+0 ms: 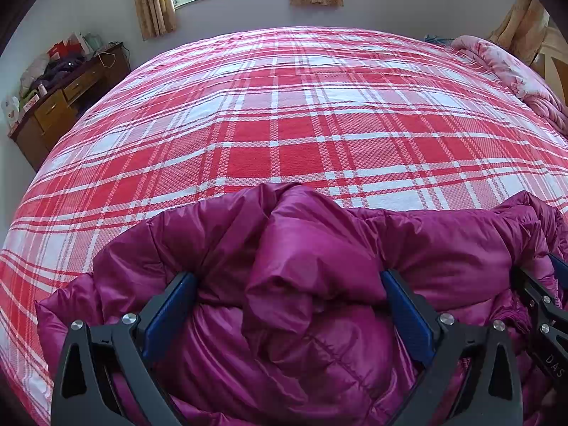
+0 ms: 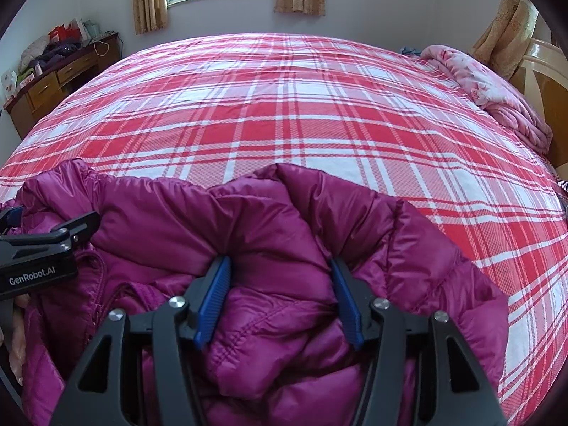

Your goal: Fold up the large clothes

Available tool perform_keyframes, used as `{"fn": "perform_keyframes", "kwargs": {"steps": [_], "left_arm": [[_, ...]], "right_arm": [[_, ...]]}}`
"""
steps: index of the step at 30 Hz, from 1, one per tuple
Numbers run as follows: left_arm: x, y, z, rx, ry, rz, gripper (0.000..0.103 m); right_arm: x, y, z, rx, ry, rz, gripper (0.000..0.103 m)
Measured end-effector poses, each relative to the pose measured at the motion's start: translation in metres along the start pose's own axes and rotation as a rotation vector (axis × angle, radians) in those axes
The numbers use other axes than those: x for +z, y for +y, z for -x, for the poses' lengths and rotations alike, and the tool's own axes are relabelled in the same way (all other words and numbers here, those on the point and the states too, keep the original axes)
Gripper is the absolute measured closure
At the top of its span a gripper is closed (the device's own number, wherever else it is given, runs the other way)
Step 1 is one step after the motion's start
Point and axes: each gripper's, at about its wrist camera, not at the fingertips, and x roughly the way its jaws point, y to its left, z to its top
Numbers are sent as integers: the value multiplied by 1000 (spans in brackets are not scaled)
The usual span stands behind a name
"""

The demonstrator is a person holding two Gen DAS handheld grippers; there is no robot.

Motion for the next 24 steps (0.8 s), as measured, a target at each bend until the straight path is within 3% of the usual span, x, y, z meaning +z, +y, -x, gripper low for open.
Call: {"fn": "perform_keyframes", "kwargs": {"steps": [11, 13, 15, 19, 24], "left_arm": [[4, 5, 3, -3, 22, -1, 1], [5, 8, 17, 15, 24, -20, 1], [2, 15, 45, 19, -30, -33, 1], [-24, 42, 105, 10, -107, -54, 1], [-103, 88, 160, -4, -113, -48, 1]], "right_arm": [[4, 1, 1, 2, 15, 21, 41], [7, -3, 9, 15, 18, 42, 38], [3, -13, 32, 7, -28, 16, 34], [-20, -39, 80, 55, -86, -56, 28], [-83, -63, 122, 132, -12, -114, 26]]}}
